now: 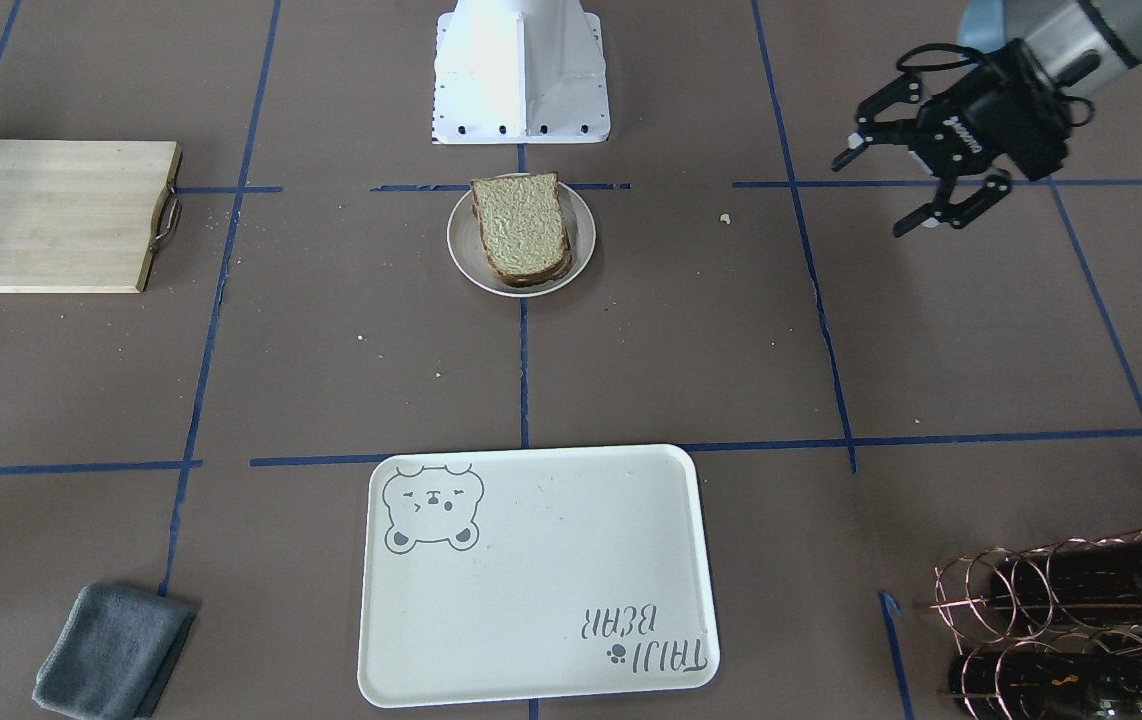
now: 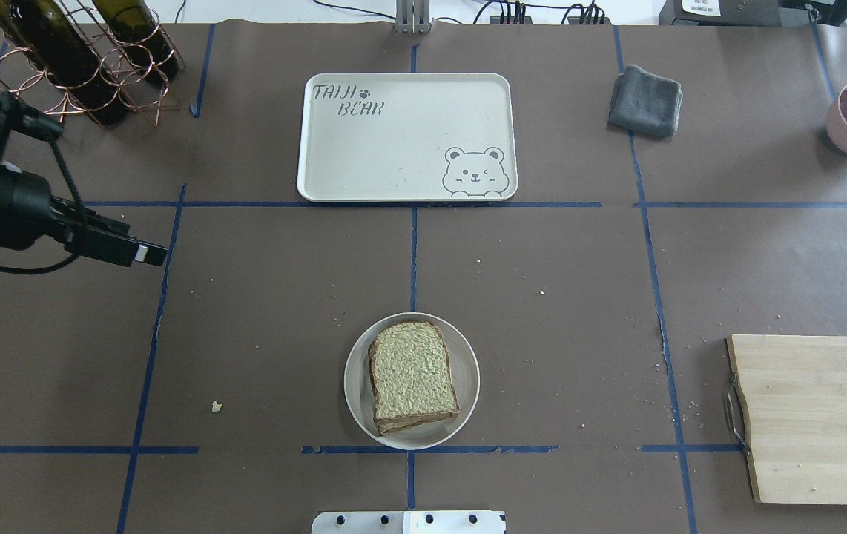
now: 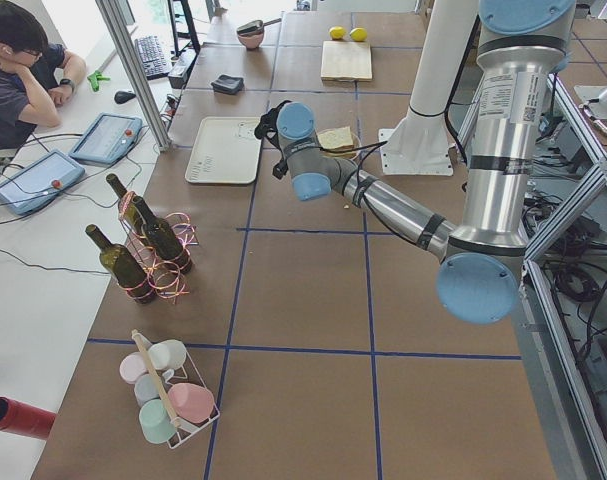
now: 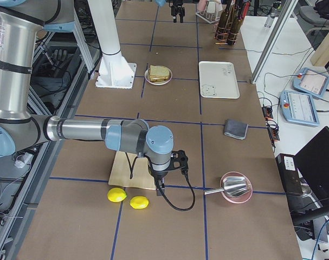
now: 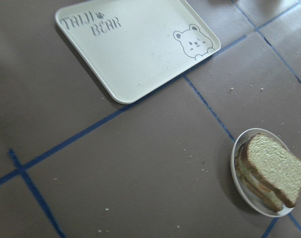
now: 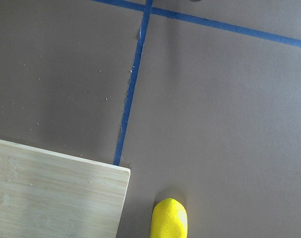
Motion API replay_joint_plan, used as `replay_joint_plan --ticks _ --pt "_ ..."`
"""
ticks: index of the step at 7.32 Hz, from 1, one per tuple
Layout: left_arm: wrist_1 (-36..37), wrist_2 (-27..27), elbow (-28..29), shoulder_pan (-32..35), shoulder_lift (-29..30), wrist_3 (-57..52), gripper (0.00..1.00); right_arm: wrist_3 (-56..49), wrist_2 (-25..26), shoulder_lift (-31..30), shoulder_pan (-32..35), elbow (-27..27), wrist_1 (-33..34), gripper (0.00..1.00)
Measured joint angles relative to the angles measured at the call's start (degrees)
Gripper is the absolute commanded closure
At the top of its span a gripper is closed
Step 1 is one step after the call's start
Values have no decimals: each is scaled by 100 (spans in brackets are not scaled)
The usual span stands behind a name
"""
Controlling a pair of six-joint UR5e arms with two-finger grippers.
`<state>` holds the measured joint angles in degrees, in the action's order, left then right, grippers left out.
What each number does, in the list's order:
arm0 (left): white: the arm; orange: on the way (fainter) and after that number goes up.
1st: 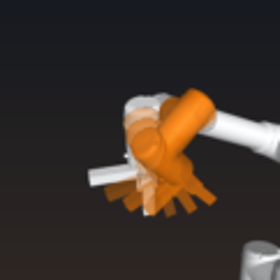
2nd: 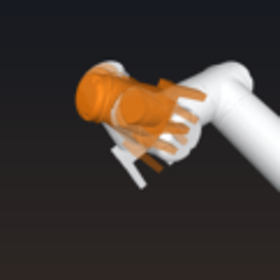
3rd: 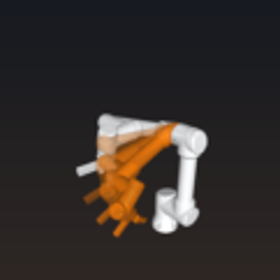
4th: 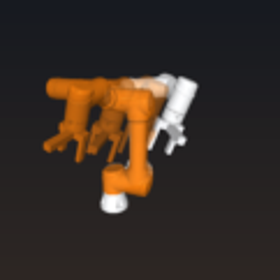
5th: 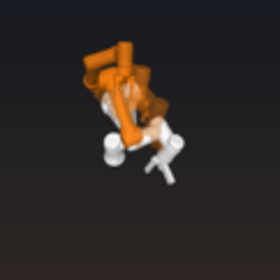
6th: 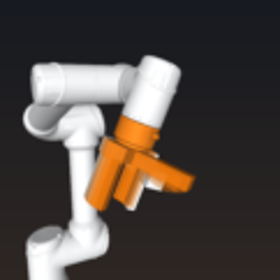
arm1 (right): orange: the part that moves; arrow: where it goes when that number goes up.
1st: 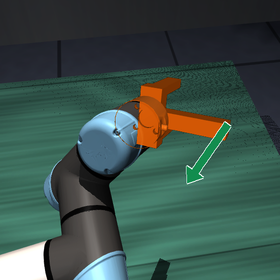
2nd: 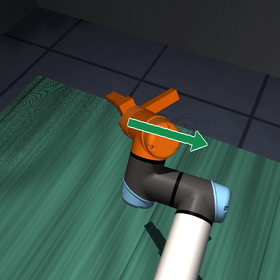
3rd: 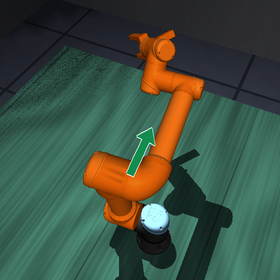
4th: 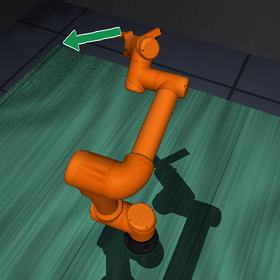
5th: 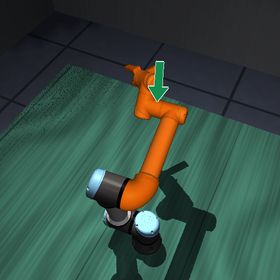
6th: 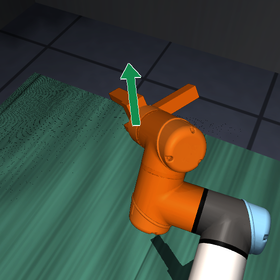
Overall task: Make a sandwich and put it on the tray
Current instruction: 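Move the left gripper toward the plate holding the sandwich, then grasp the plate rim nearest the left gripper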
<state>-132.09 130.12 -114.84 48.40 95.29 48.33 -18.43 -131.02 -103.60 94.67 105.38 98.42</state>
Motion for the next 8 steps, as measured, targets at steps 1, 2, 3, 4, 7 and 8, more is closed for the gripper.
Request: replay_joint_plan --ticks 1,2,3,4,7,8 --pt "206 -643 -35 -564 98 619 0 23 -2 -7 11 0 -4 0" --pt "632 -1252 -36 -1066 346 1193 6 35 -2 -7 13 1 -6 0" --pt "1092 -1783 -16 -1519 669 1768 22 39 -3 -2 16 5 -7 0" --pt "1390 -2222 30 -1955 928 2376 40 41 -3 5 16 6 -7 0" --pt "1549 -3113 377 -2833 1311 3644 49 41 -3 15 16 0 -7 0" --pt "1546 -3235 576 -2960 1447 3778 49 42 -3 15 16 0 -7 0"
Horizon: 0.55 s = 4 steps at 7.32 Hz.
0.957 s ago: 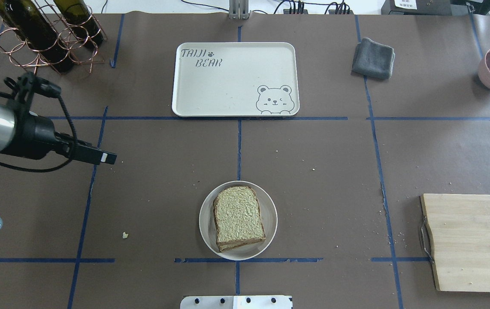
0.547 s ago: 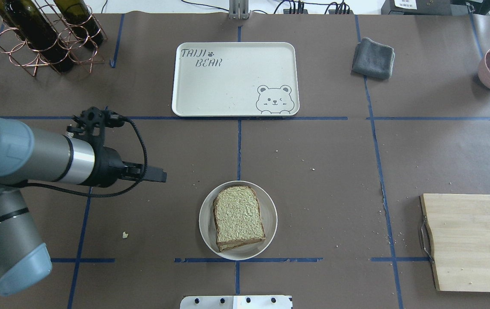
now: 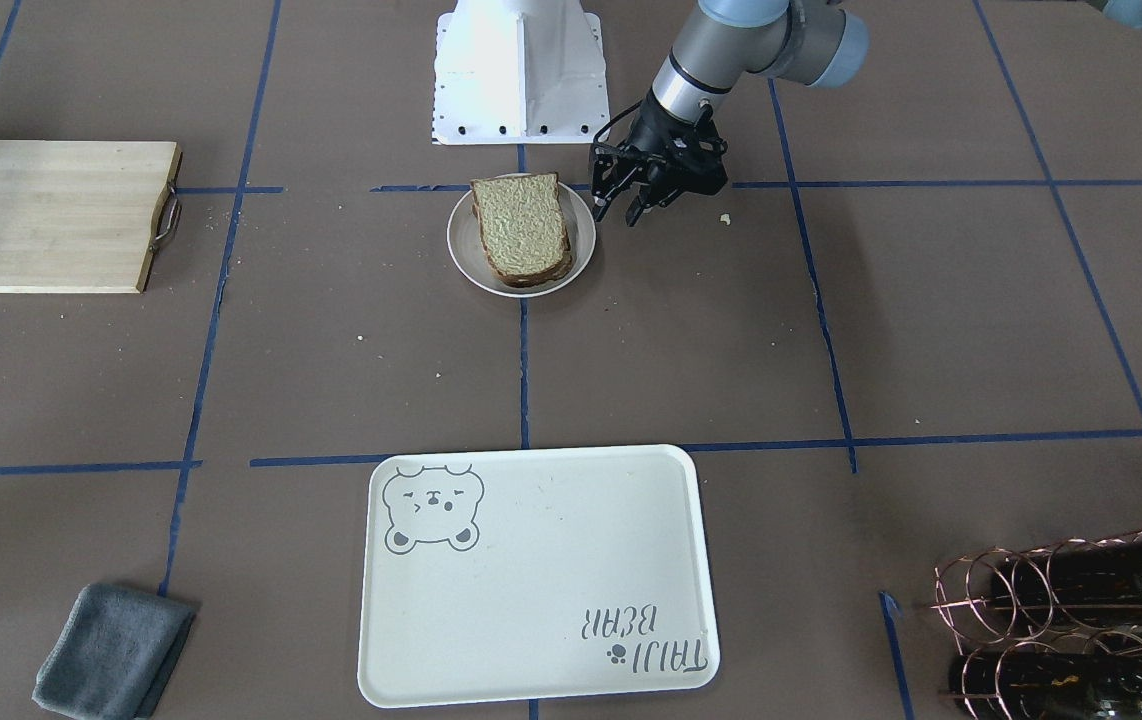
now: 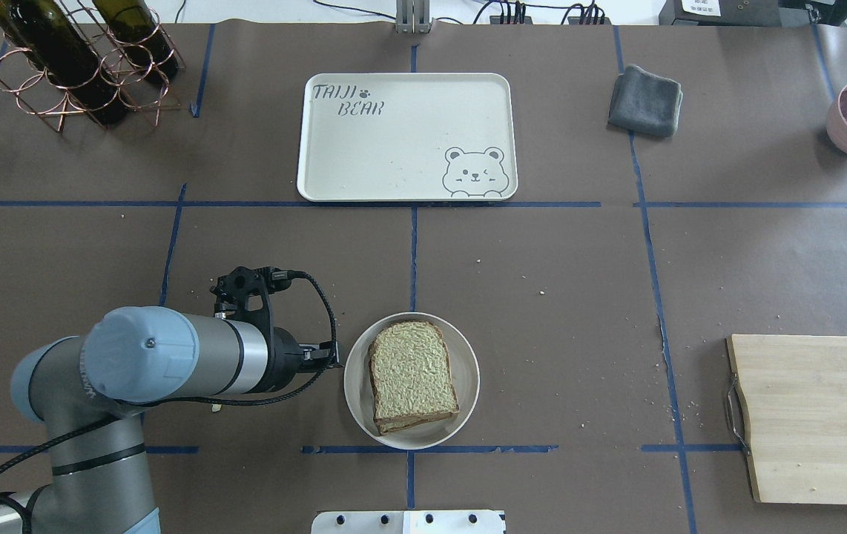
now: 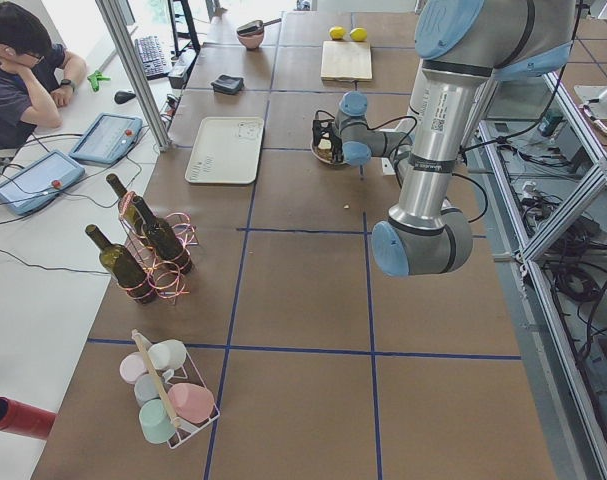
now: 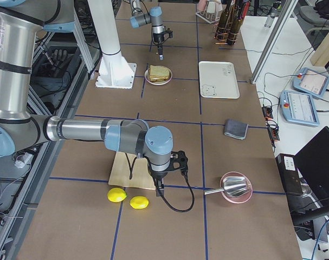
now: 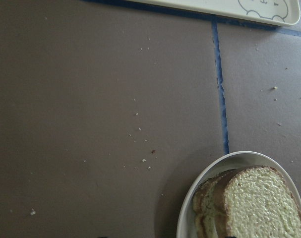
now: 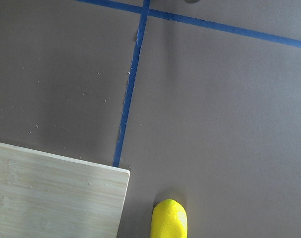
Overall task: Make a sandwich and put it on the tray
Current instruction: 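Grasp the plate rim nearest the left gripper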
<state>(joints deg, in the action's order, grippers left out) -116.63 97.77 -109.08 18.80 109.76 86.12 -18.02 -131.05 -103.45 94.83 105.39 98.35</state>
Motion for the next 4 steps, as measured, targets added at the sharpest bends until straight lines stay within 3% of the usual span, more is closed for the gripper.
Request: replay_joint_plan --ticks 4 --pt "-14 -132 353 -266 180 97 51 0 14 -7 0 -6 0 0"
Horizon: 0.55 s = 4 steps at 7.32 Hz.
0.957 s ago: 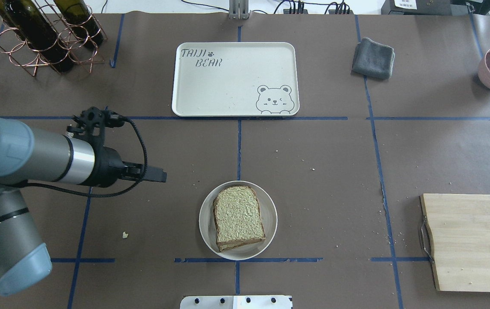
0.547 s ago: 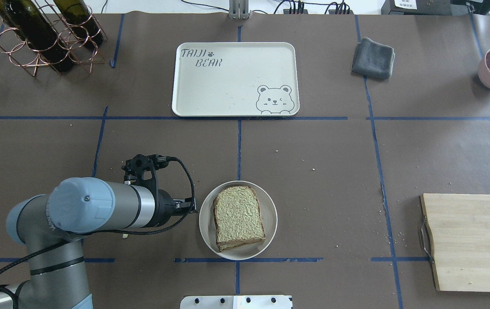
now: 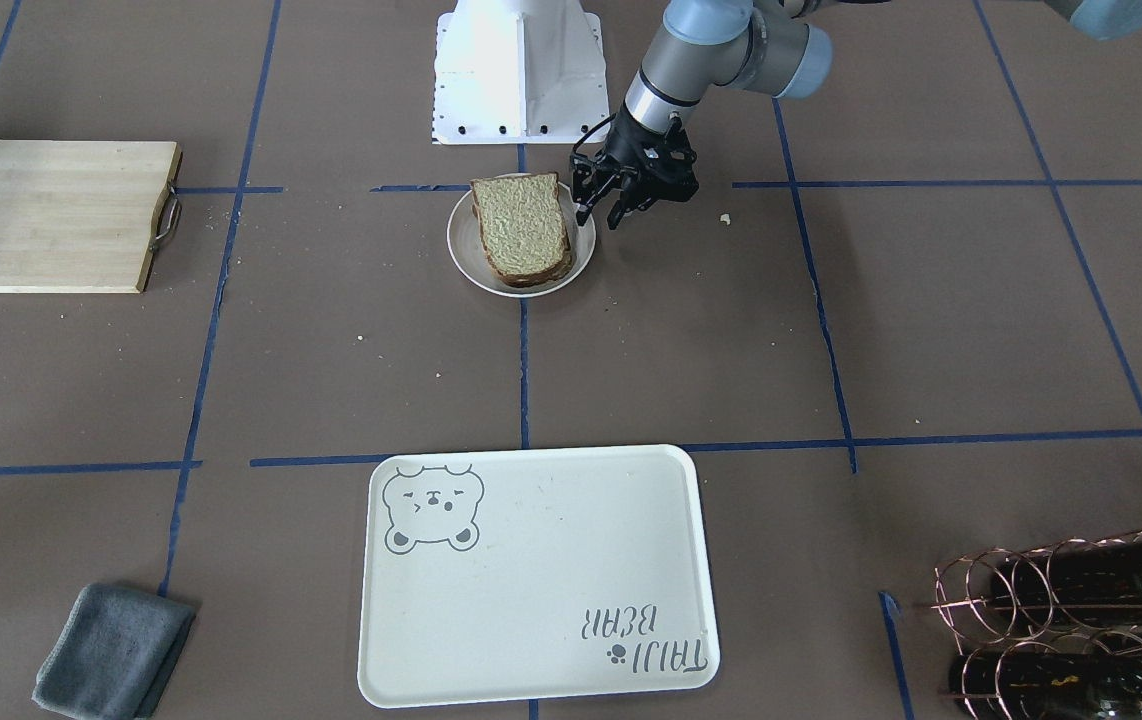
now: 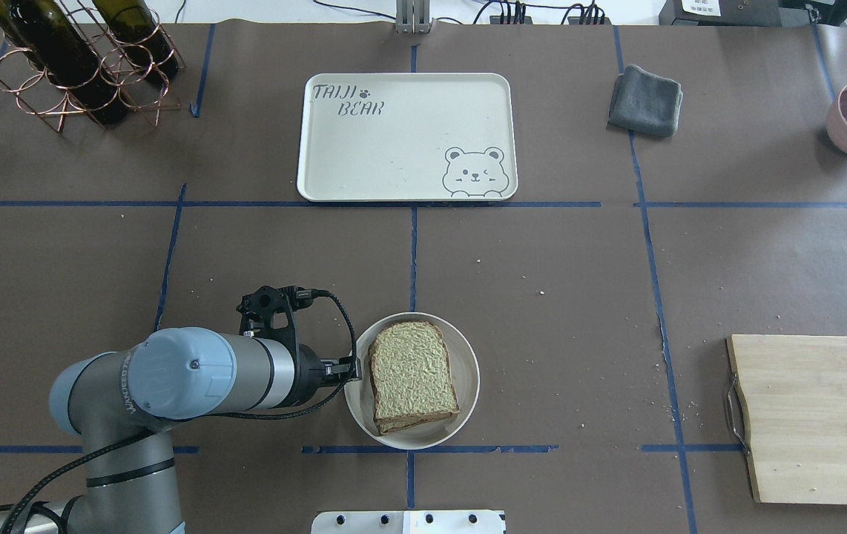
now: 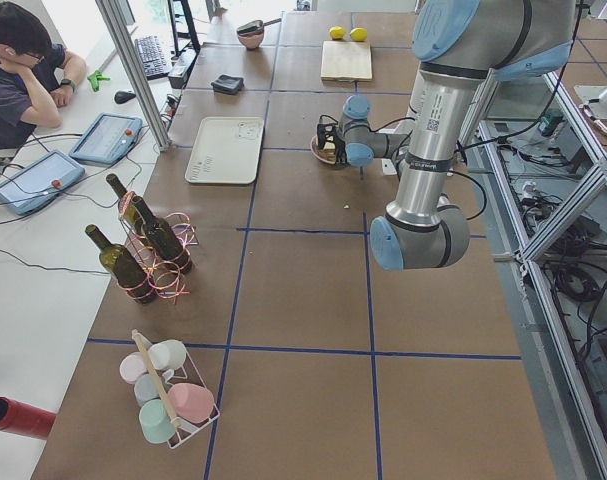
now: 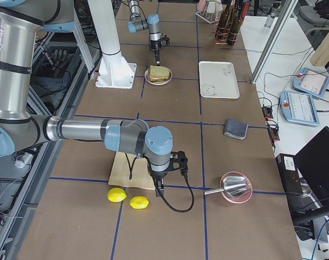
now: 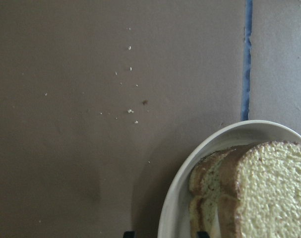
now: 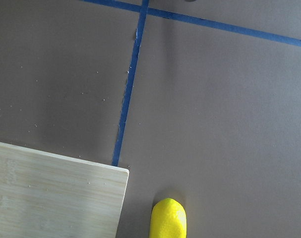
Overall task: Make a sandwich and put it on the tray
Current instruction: 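Grasp the plate rim nearest the left gripper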
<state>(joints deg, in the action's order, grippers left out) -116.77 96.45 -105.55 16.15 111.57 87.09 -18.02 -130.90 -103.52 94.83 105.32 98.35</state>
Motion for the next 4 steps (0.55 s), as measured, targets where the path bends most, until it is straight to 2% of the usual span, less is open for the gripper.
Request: replay_joint_plan --ticks 1,4 --pt "-8 -2 47 -18 6 1 52 0 5 1 0 -2 2 0" --pt "-31 -25 211 -32 76 4 71 -5 12 0 0 -3 7 0"
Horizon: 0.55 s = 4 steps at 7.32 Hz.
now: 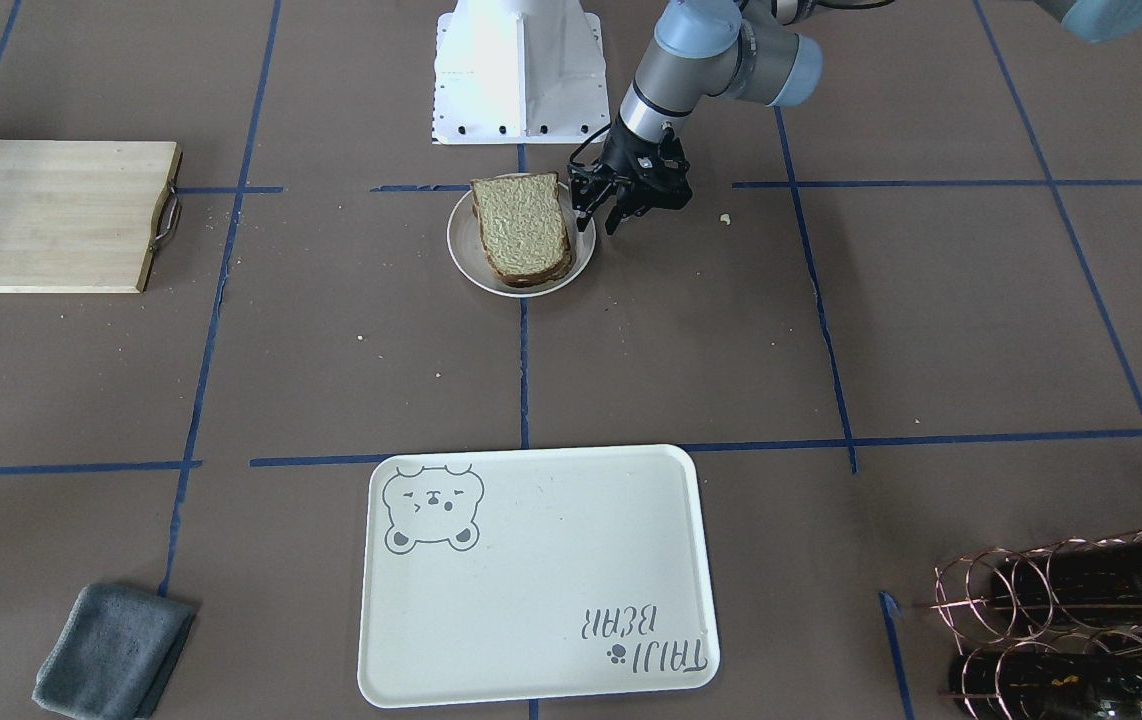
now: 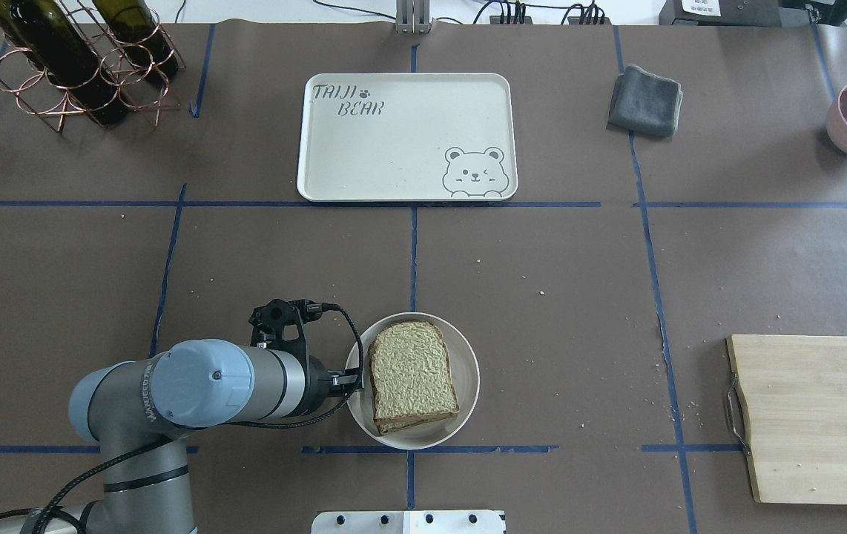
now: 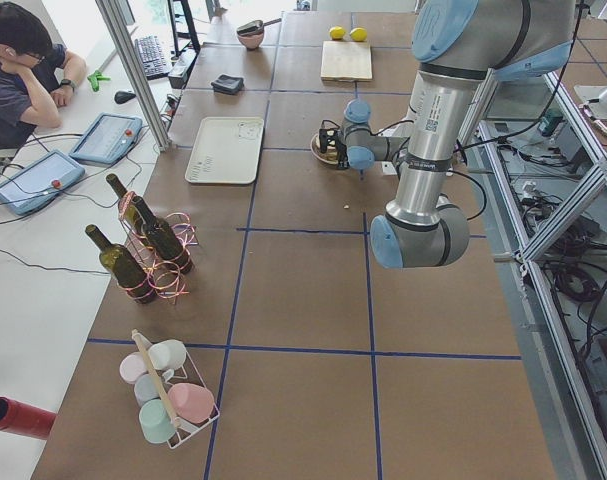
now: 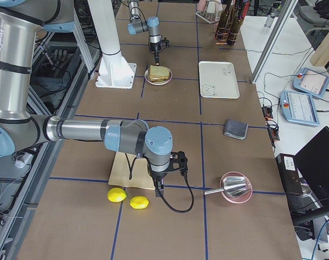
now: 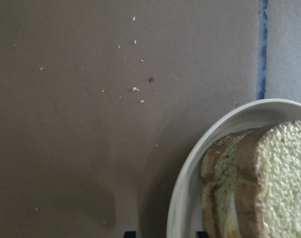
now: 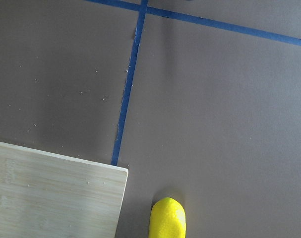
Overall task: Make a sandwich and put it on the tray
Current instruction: 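Grasp the plate rim nearest the left gripper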
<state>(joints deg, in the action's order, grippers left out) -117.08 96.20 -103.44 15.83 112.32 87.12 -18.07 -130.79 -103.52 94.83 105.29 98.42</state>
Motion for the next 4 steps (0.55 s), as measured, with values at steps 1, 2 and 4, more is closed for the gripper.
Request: replay_joint_plan --ticks 1,2,4 --pt "-4 -41 70 -10 46 10 87 -2 2 -3 0 0 -2 0" --pt "-7 -70 130 -30 98 21 100 -3 6 -5 0 0 -2 0" --pt "-10 -83 160 -54 132 12 100 -3 9 -8 0 -3 -6 0"
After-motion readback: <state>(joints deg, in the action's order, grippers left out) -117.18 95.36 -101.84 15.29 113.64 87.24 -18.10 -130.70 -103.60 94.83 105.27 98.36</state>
